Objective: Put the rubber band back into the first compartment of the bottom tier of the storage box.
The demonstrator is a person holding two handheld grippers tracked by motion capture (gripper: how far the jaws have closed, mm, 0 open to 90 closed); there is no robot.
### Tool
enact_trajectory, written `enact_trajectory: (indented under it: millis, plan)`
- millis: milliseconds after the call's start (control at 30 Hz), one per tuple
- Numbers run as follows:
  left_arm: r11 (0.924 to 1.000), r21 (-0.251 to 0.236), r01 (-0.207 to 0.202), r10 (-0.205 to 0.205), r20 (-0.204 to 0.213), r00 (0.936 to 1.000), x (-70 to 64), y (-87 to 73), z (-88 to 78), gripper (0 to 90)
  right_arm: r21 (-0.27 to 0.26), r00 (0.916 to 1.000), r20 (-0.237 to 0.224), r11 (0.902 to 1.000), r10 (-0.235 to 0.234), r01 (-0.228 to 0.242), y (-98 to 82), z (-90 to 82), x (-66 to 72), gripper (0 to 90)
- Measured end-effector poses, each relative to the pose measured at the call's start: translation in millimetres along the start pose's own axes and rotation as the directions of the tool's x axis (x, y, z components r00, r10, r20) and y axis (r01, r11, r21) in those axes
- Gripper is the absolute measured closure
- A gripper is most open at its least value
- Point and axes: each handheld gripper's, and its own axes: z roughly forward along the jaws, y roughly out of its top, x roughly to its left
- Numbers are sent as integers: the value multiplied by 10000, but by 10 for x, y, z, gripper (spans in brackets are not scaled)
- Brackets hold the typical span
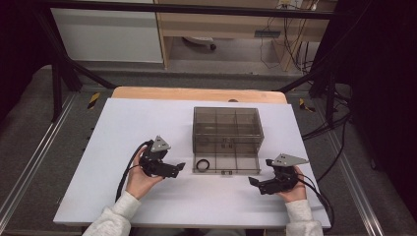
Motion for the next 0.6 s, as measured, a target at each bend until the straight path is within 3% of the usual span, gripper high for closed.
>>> enact_trajectory:
  millis: [600]
  plan:
    - [9989, 91, 456, -450, -586, 9973, 243, -399, -236, 76, 209, 10000, -63, 9998, -72, 74, 3, 31, 33, 5]
